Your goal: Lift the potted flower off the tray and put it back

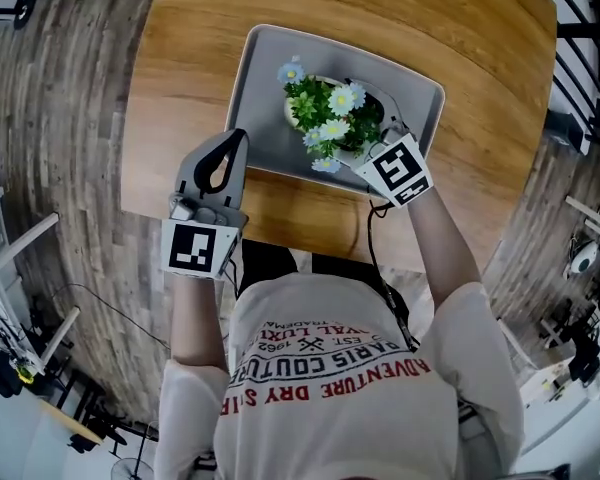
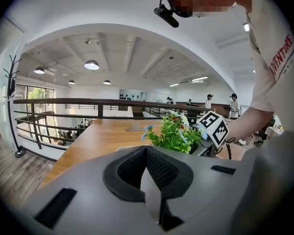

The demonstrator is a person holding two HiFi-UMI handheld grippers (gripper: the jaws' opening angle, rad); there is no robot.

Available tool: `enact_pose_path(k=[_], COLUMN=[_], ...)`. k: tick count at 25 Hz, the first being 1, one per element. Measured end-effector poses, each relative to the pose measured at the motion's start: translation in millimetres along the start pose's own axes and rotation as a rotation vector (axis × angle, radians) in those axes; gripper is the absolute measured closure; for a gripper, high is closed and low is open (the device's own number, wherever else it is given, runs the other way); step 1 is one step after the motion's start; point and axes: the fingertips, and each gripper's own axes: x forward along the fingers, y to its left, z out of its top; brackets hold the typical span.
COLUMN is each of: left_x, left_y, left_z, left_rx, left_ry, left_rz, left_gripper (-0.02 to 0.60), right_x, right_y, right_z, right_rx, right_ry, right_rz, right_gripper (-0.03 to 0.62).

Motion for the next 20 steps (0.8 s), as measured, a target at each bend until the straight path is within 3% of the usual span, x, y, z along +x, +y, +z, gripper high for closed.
enact_pose_path(k=[12, 15, 20], left_x=[6.0, 3.0, -6.3], left_y=[0.2, -1.4, -8.9], left_z=[2.5, 4.7, 20.3], left_rx=[0.021, 0.061, 0.058], left_ry=[0.008, 0.001, -0.041], left_rz=[0.016, 0.018, 0.006], left_gripper=[0.569, 0.569, 0.569], right_x=[2.2, -11.6, -39.1], right_y=[2.5, 3.7, 3.6], right_z=[1.4, 16.0, 24.5], right_rx=[0.031, 0.041, -0.016], right_ry=[-0.030, -0.055, -0.020], right_rz=[0.018, -0.008, -0.094], right_gripper=[0.111, 0.111, 0.112])
